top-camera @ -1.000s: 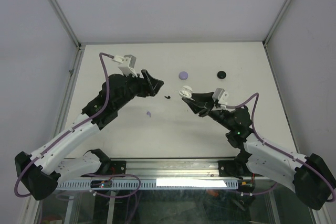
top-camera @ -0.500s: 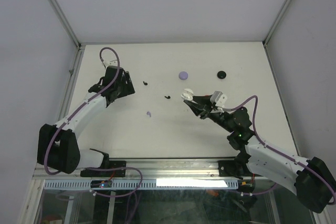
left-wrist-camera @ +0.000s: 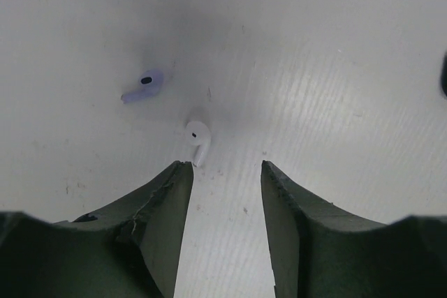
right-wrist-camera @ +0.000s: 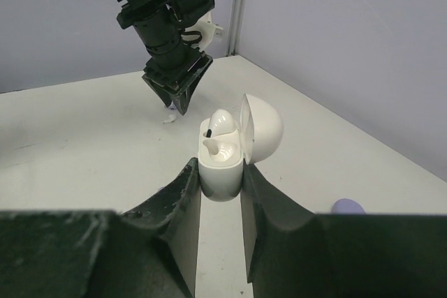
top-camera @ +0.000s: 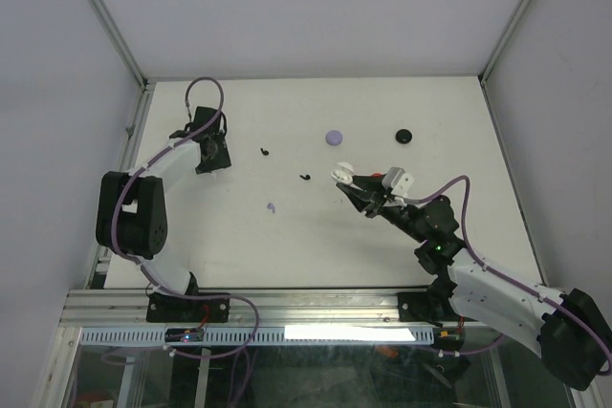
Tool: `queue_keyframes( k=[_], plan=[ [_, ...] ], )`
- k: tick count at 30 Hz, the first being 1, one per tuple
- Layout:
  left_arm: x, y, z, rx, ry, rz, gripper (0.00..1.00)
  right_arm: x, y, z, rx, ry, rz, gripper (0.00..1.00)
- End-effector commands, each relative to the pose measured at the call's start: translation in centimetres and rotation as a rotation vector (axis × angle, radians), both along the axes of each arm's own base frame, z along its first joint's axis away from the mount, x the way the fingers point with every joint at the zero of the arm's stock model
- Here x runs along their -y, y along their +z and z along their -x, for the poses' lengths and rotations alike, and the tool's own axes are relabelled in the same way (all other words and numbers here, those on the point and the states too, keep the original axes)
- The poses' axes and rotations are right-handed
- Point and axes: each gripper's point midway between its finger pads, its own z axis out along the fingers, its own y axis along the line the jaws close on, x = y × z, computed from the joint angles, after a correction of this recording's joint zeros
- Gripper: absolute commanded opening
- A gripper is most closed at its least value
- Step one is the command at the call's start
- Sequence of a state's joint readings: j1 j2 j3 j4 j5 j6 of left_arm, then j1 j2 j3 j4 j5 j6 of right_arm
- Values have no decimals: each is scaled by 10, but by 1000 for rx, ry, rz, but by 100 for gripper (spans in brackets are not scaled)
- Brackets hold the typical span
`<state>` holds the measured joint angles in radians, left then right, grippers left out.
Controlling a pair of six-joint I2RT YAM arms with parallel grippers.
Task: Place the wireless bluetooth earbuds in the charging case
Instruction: Pick up the earbud from the center of the board.
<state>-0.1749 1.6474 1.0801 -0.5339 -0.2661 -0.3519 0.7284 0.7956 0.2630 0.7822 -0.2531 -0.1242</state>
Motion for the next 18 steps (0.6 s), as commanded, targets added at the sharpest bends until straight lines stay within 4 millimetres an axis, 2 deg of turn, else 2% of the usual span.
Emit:
queue_keyframes(
  k=[1, 9, 18],
  plan=[
    [-9, 6, -24, 5, -19, -51, 45, 4, 8, 0, 34, -19, -21, 4],
    [-23, -8, -26, -70, -13, -87, 43, 5, 9, -1, 35, -29, -19, 4],
    [-25, -18, -26, -120, -34, -97, 39, 8, 9, -3, 38, -45, -12, 4]
  ],
)
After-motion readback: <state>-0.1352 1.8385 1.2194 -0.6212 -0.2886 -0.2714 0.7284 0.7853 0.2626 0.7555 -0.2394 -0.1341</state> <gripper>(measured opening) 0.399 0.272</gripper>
